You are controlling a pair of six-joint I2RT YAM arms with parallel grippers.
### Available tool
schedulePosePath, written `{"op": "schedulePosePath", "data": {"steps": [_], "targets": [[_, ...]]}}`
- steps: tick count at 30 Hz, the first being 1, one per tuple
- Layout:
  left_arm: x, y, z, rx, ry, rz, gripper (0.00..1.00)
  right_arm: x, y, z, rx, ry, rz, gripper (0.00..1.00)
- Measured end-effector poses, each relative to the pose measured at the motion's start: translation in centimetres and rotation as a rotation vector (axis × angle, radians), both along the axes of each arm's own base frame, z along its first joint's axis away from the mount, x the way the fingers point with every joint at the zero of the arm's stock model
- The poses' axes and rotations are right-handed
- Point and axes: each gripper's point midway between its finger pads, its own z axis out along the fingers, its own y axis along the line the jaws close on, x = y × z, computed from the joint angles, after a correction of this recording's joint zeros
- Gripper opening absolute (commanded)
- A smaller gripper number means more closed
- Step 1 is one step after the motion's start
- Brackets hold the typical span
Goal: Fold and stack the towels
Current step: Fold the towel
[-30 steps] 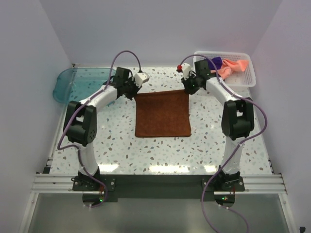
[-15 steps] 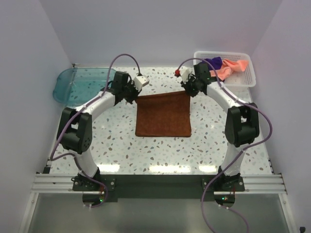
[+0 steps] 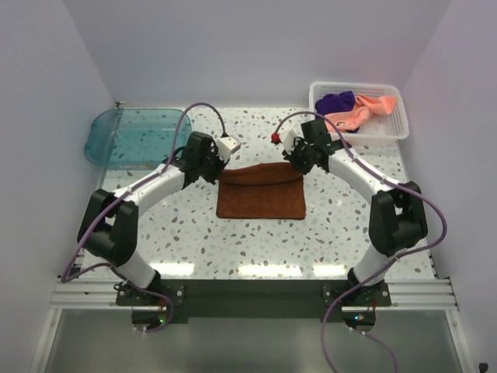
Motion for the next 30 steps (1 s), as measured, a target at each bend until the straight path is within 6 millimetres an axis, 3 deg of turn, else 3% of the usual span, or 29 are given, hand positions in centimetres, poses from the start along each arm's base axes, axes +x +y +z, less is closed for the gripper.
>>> {"op": "schedulePosePath", "data": {"steps": [10,16,25,30], "targets": [[-2.1,1.1,0.3,-0.036,0.026,0.118,0.0,-4.1,-1.7,-2.0,-0.008,0.068,-0.069,0.06],[-3.5,1.0,-1.0,-0.039,0.075,0.133,0.0,-4.2,-1.6,-2.1,0.017,0.067,-0.1,0.06],[-4.1,0.7,-1.1,-0.051,0.102,0.154,0.0,-4.4,-1.4,-2.2,0.051,0.088,-0.141,0.05],[-4.8,0.7,-1.6,-0.038,0.123,0.155,0.0,-5.6,-1.2,-3.1,0.064,0.127,-0.163,0.05]]}}
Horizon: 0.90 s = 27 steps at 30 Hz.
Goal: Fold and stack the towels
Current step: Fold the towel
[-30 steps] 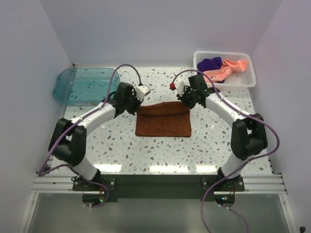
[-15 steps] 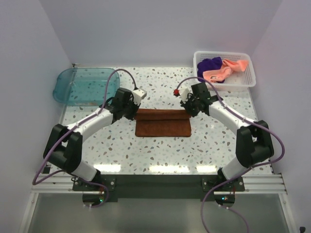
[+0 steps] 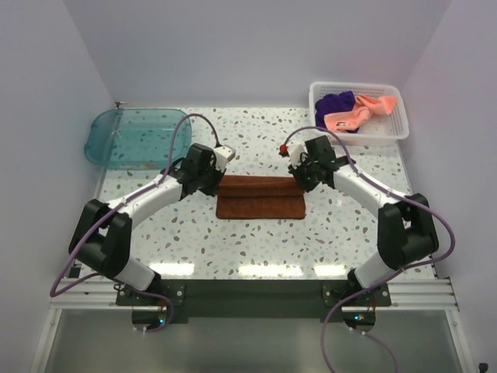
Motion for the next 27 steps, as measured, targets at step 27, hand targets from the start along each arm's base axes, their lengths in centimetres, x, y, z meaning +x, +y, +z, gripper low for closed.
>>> {"op": "schedulePosePath", "data": {"steps": [27], "targets": [[-4.3,-0.4,-1.9,-0.047,0.117,0.04,0.0,-3.6,-0.6,-1.6,0.039,0.051,-0.052,0.03]]}}
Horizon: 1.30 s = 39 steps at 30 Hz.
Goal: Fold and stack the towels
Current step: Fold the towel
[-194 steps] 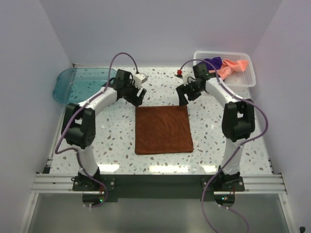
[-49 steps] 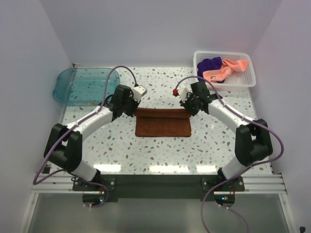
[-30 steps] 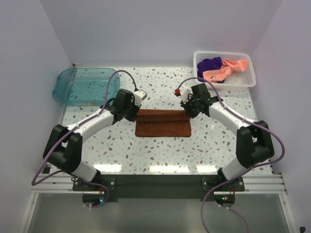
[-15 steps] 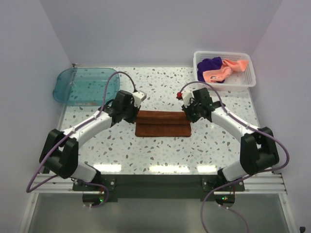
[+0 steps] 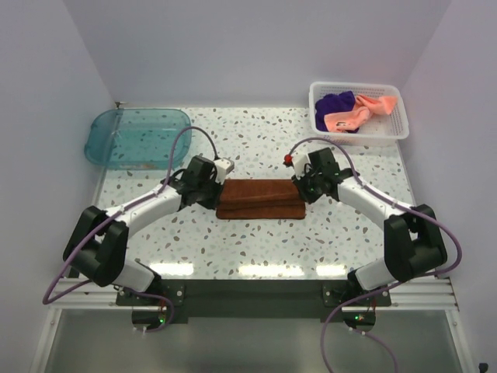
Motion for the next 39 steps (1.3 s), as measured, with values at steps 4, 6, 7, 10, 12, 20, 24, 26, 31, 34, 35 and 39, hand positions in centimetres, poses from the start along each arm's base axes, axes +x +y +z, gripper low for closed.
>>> {"op": "schedulePosePath", "data": {"steps": [4,6,7,10,12,20,24,26,31,34,35,39], "targets": [[-0.9,-0.2,-0.8,-0.006,0.025,-0.004,0.0,-0.2,-0.1,-0.2,-0.001,0.005,-0.005,0.04],[-1.3,-0.3,-1.2,-0.007,0.038,-0.005,0.0,-0.1,-0.1,-0.2,0.0,0.006,-0.008,0.04],[-1.4,-0.3,-1.4,-0.006,0.043,-0.007,0.0,-0.2,-0.1,-0.3,0.0,0.008,-0.008,0.04],[-1.6,-0.3,-1.7,-0.003,0.05,-0.011,0.0,-0.2,-0.1,-0.4,0.0,0.013,-0.011,0.04],[-1.6,-0.3,-1.8,-0.002,0.051,-0.011,0.0,-0.2,-0.1,-0.5,0.0,0.017,-0.013,0.05],[-1.8,-0.6,-1.7,-0.002,0.05,-0.021,0.2,-0.8,-0.1,-0.7,-0.003,0.041,-0.018,0.12],[-2.2,-0.8,-1.7,-0.005,0.051,-0.031,0.29,-1.4,-0.2,-0.9,-0.004,0.064,-0.025,0.21],[-2.5,-0.6,-1.5,-0.006,0.053,-0.032,0.34,-1.8,-0.2,-0.8,-0.004,0.078,-0.026,0.28],[-3.2,-0.6,0.3,-0.055,0.018,-0.02,0.49,-3.3,0.4,1.0,0.038,0.075,-0.013,0.52],[-3.9,-0.5,1.7,-0.094,-0.008,-0.006,0.64,-4.3,1.1,3.0,0.088,0.041,-0.006,0.56],[-4.0,-0.4,2.1,-0.105,-0.013,0.002,0.68,-4.3,1.3,3.6,0.1,0.031,-0.01,0.6],[-4.0,-0.7,3.6,-0.157,-0.028,0.051,0.69,-3.8,1.8,5.3,0.142,0.032,-0.081,0.62]]}}
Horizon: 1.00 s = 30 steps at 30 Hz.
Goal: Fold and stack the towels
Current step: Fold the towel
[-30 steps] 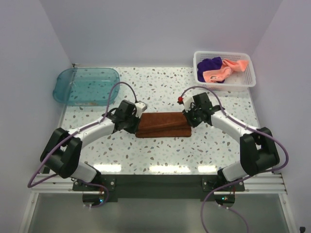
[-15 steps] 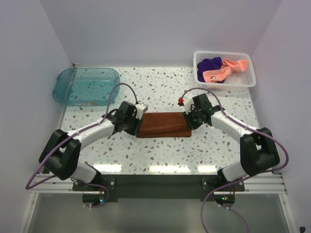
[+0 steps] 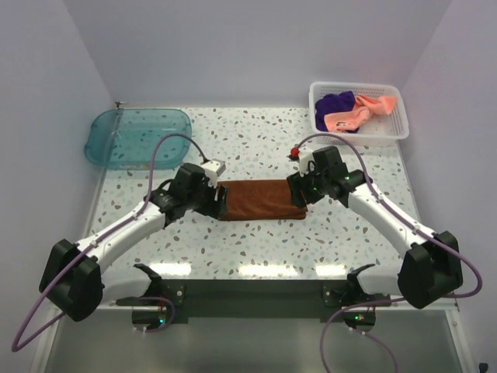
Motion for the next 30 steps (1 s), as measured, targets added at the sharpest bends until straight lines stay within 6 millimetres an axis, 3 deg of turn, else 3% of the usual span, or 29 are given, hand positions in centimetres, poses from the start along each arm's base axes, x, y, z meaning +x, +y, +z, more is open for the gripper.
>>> {"op": "schedulePosePath", "data": {"steps": [5,8,14,17,21,23,30], "targets": [[1.3,-1.3,1.5,-0.078,0.025,0.083,0.54,1.3,0.3,-0.2,0.045,0.034,-0.165,0.51],[2.4,-2.8,1.8,-0.127,0.039,0.12,0.46,2.3,0.2,-0.4,0.073,0.022,-0.264,0.5],[2.3,-5.0,-1.4,-0.111,0.106,0.135,0.31,3.2,0.0,-2.0,0.128,0.012,-0.421,0.5],[1.8,-4.4,-3.8,-0.078,0.14,0.172,0.25,2.3,-0.3,-4.4,0.144,0.05,-0.473,0.51],[0.3,-2.0,-7.6,0.004,0.196,0.256,0.18,0.3,-0.9,-8.1,0.142,0.119,-0.53,0.51],[0.1,-1.7,-8.1,0.0,0.2,0.286,0.16,-0.8,-1.4,-9.6,0.138,0.147,-0.557,0.51],[0.4,-1.6,-8.1,-0.039,0.183,0.344,0.17,-1.5,-2.7,-9.3,0.151,0.091,-0.609,0.5]]}}
